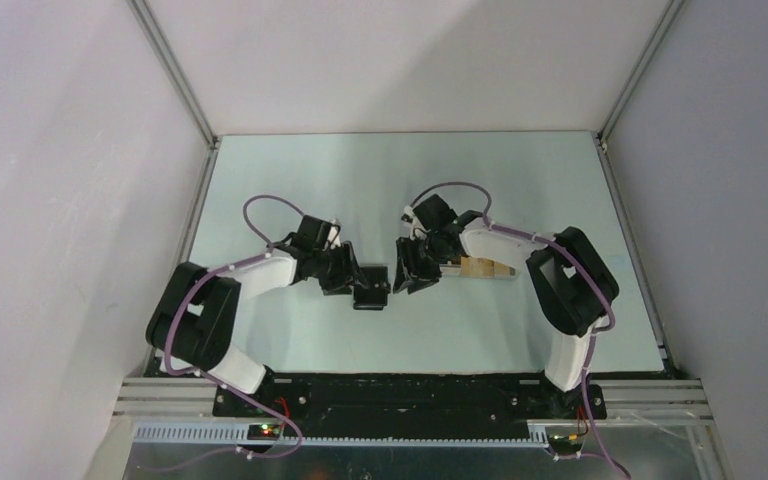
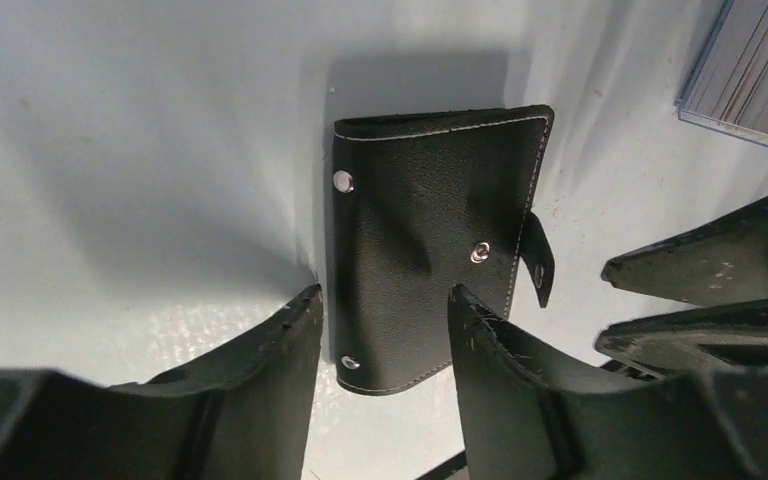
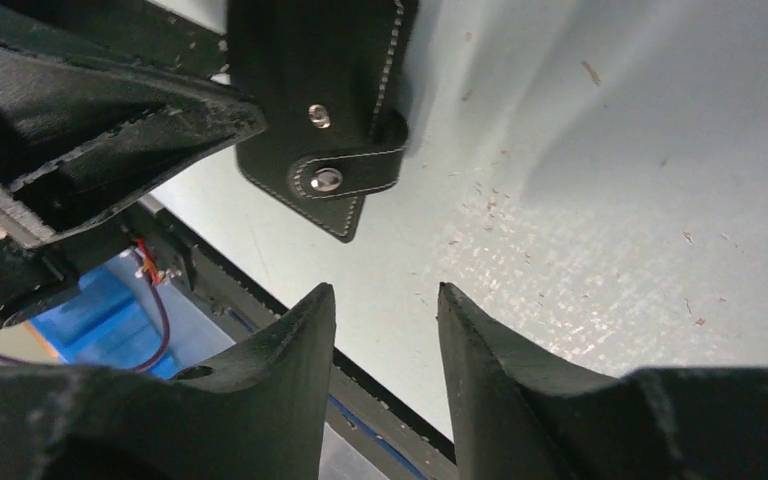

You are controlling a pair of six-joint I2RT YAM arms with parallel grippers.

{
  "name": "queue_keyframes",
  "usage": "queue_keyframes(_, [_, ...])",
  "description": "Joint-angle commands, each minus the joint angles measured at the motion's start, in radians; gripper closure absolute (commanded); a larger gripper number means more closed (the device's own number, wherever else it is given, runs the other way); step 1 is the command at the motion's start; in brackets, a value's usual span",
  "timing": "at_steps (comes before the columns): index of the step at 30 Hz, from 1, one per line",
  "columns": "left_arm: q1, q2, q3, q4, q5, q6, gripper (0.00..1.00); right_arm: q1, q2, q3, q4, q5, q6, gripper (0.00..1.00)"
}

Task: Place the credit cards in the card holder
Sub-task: Place the card holder at the center of the board.

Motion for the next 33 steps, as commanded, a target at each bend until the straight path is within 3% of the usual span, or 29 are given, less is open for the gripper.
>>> queue_keyframes(1, [0.007,0.031,0.031,-0.025,0.042,0.014,0.50,0.026,0.040,0.074,-0.093,0.099,-0.006,0.55])
queue_keyframes(8, [0.006,0.053,0.020,-0.031,0.053,0.010,0.56,0.039,0.145,0.176,-0.205,0.144,0.002,0.59])
queue_keyframes(15, [0.007,0.095,0.035,-0.031,0.055,0.010,0.73,0.028,0.202,0.208,-0.172,0.117,0.047,0.65])
queue_keyframes(26, [0.006,0.105,0.038,-0.030,0.045,0.014,0.76,0.010,0.230,0.289,-0.266,0.249,-0.001,0.68])
queue_keyframes(33, [0.007,0.107,0.038,-0.029,0.048,0.014,0.79,0.012,0.262,0.273,-0.192,0.158,0.029,0.73])
